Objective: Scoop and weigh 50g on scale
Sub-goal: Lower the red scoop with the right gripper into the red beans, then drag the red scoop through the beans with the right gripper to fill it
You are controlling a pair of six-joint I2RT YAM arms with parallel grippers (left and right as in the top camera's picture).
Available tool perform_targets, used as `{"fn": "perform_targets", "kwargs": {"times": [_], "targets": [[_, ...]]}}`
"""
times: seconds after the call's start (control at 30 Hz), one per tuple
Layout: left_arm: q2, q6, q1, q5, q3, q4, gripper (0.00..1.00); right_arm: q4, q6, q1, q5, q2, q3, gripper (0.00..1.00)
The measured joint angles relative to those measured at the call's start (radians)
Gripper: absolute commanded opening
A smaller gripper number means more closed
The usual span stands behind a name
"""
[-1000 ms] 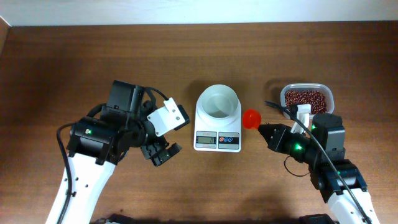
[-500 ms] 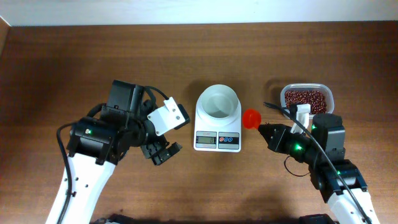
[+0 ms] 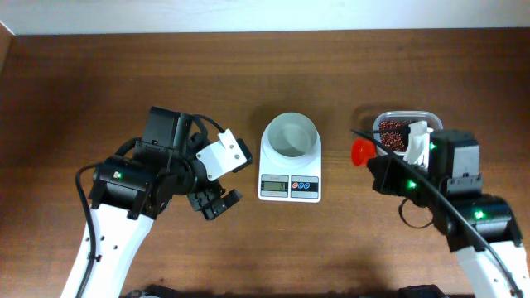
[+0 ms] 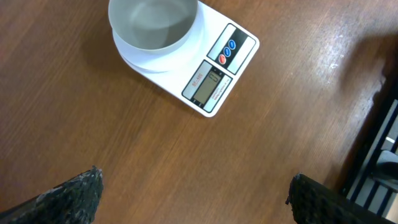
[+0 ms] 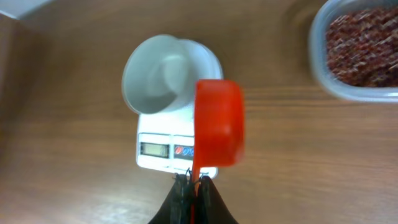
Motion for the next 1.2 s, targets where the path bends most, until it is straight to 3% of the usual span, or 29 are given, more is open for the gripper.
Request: {"fn": "perform_targets", "kwargs": {"times": [0.2, 0.33, 0.7, 0.97, 1.2], "targets": [[0.000, 0.000, 0.000, 0.000, 0.000, -0.002, 0.99, -0.196, -0.051, 0.000, 0.203, 0.138, 0.156, 0.04], [0.000, 0.000, 0.000, 0.000, 0.000, -0.002, 0.99, -0.217, -0.060, 0.000, 0.367, 0.249, 0.220, 0.04], [0.000, 0.000, 0.000, 0.000, 0.000, -0.003, 0.99, -0.071, -0.131, 0.000, 0.777, 0.563, 0.233, 0.04], [0.000, 0.000, 0.000, 0.000, 0.000, -0.003, 0.99, 0.048, -0.220, 0.000, 0.875, 0.710, 0.236, 0.04], [0.000, 0.000, 0.000, 0.000, 0.000, -0.003, 0.99, 0.105, -0.250, 0.000, 0.879, 0.734, 0.236, 0.04]]}}
